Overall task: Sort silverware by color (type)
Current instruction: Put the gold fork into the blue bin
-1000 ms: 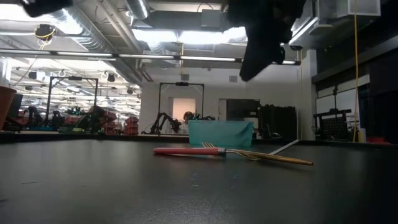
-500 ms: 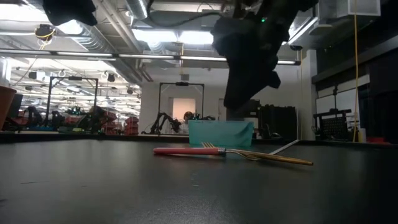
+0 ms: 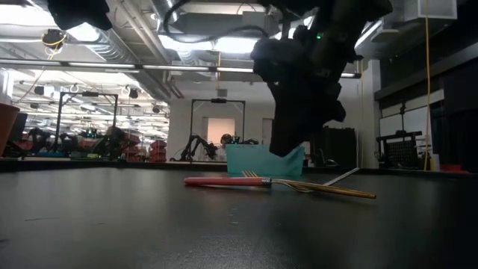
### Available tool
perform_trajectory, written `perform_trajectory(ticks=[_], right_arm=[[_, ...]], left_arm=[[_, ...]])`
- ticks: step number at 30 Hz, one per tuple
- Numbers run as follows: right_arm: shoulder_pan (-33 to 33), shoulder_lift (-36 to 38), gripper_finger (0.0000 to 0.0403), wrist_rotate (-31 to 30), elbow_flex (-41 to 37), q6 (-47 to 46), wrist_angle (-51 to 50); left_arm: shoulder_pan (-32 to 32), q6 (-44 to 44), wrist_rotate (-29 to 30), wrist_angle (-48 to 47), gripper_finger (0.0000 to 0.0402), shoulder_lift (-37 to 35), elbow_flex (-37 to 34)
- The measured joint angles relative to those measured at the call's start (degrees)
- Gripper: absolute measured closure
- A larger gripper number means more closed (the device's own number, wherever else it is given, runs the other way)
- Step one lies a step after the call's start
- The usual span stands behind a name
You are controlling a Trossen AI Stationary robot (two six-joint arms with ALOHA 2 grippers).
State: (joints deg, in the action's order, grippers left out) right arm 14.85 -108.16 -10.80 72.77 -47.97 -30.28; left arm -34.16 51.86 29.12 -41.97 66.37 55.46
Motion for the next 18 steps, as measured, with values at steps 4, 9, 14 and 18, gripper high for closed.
perform_trajectory(ticks=[4, 9, 14, 18], right_arm=[[0.5, -0.6, 0.0331, -1.8, 0.0, -0.1, 0.5], [0.6, -1.5, 0.0331, -2.1, 0.0, -0.3, 0.8], [0.6, -3.0, 0.0331, -2.1, 0.0, -0.3, 1.9], [0.6, -4.6, 0.0331, -2.1, 0.0, -0.3, 2.0]], left_arm=[[-0.6, 0.0, 0.1, 0.0, 0.0292, 0.0, 0.0], [-0.9, 0.1, 0.3, 0.0, 0.0292, 0.0, 0.0], [-0.9, 0.1, 0.3, 0.1, 0.0292, 0.0, 0.0], [-0.9, 0.1, 0.4, 0.0, 0.0292, 0.1, 0.0]])
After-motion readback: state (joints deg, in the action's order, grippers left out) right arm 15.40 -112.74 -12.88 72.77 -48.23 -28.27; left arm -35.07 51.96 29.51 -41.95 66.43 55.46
